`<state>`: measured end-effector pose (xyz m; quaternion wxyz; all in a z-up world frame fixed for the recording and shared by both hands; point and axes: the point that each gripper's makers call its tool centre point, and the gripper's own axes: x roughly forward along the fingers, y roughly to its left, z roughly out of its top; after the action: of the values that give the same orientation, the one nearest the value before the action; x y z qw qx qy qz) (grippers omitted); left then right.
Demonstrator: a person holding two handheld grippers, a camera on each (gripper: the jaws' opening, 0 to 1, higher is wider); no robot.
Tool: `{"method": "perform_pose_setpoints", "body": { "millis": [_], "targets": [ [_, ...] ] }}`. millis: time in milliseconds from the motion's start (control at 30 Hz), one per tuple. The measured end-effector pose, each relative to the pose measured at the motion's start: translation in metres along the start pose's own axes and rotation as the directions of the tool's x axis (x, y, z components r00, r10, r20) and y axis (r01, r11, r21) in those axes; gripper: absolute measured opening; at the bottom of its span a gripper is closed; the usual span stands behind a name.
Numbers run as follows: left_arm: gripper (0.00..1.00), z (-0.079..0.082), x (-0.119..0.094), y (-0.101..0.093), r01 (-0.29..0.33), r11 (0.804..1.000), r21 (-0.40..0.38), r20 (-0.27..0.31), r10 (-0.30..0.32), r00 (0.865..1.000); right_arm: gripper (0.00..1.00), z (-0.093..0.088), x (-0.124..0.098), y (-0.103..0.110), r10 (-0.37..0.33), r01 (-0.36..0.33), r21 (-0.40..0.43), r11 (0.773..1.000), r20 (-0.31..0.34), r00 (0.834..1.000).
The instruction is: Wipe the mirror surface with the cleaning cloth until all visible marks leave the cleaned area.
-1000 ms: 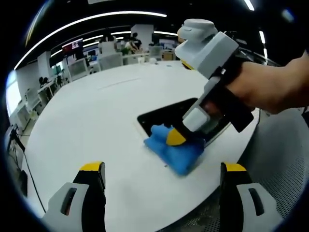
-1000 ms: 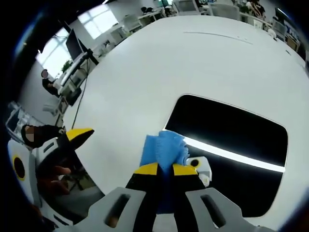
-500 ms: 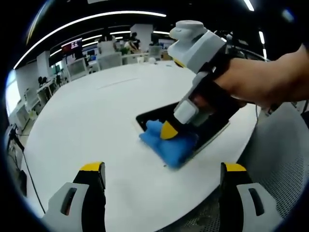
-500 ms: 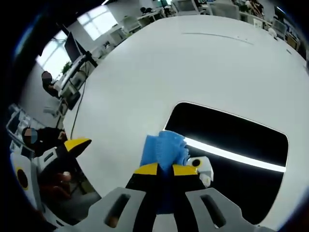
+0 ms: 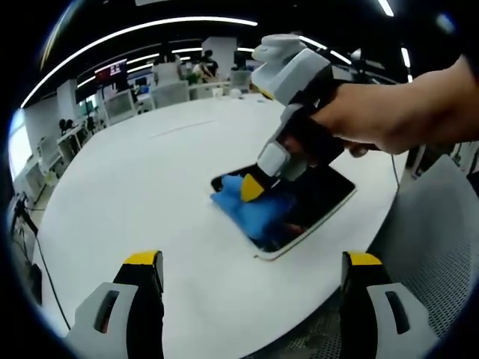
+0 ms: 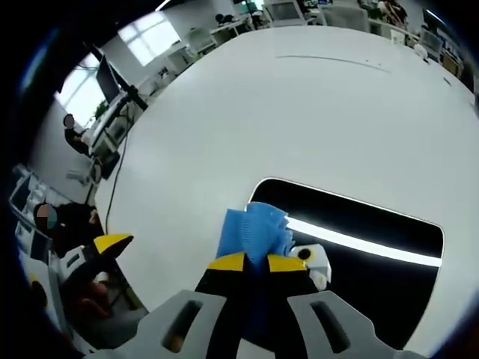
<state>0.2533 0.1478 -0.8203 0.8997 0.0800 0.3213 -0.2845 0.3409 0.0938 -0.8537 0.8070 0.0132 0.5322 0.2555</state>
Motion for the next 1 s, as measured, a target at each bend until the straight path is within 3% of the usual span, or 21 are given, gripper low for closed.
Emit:
{"method": "perform_pose_setpoints", "body": {
  "millis": [600,1000],
  "targets": [
    [0.99,0.0,-0.001,0.001,-0.005,1.0,-0.008,0.002,0.005,1.0,0.03,0.032,0.016,-0.009,0.027,-0.028,0.029,0.999,0.028,0.999],
    [0.99,-0.001,0.0,-0.001,0.005,1.0,-0.015,0.0,-0.005,1.0,0.03,0.043,0.018,-0.016,-0.025,0.025,-0.02,0.999,0.004,1.0]
  ]
}}
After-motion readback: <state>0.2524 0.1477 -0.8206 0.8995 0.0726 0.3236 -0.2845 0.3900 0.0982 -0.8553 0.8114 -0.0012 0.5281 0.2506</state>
